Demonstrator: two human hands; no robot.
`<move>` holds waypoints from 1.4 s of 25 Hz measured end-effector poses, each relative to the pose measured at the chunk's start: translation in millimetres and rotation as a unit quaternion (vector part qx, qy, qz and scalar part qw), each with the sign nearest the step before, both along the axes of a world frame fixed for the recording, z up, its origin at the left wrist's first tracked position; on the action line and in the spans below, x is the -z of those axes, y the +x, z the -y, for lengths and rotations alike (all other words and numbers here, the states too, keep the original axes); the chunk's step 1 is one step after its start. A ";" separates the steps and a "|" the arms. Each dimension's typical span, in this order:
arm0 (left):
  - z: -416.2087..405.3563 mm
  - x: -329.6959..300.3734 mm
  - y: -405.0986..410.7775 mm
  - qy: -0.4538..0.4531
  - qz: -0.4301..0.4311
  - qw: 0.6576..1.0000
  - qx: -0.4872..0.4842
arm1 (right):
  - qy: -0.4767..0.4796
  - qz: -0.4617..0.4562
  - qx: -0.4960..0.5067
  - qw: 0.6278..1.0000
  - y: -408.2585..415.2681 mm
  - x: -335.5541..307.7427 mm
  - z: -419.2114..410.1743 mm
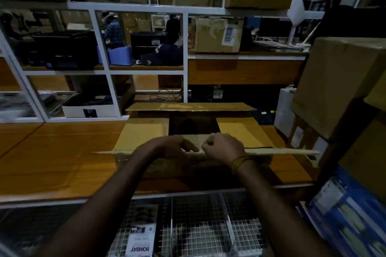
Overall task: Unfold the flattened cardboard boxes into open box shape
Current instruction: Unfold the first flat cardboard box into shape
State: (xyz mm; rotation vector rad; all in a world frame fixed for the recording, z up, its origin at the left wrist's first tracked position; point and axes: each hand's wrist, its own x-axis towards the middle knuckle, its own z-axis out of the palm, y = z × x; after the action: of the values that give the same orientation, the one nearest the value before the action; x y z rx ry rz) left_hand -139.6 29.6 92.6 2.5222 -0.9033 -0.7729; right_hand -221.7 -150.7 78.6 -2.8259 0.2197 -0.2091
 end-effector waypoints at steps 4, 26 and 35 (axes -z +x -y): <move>-6.3 24.0 -5.1 0.052 -0.113 0.992 0.028 | 0.047 -0.144 -0.050 0.987 18.3 30.3 9.7; 16.9 139.8 35.9 0.012 0.349 0.928 -0.131 | -0.085 -0.008 -0.028 0.996 70.8 121.2 18.5; 1.2 150.6 -35.6 -0.033 0.360 0.919 -0.158 | -0.070 0.070 -0.034 0.994 -2.7 143.9 6.3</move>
State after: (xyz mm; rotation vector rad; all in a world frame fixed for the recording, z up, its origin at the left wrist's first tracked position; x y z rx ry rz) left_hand -175.2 28.4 -58.0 2.8097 -0.6576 0.3150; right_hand -224.4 -157.0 -65.4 -2.9358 0.0805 -0.4224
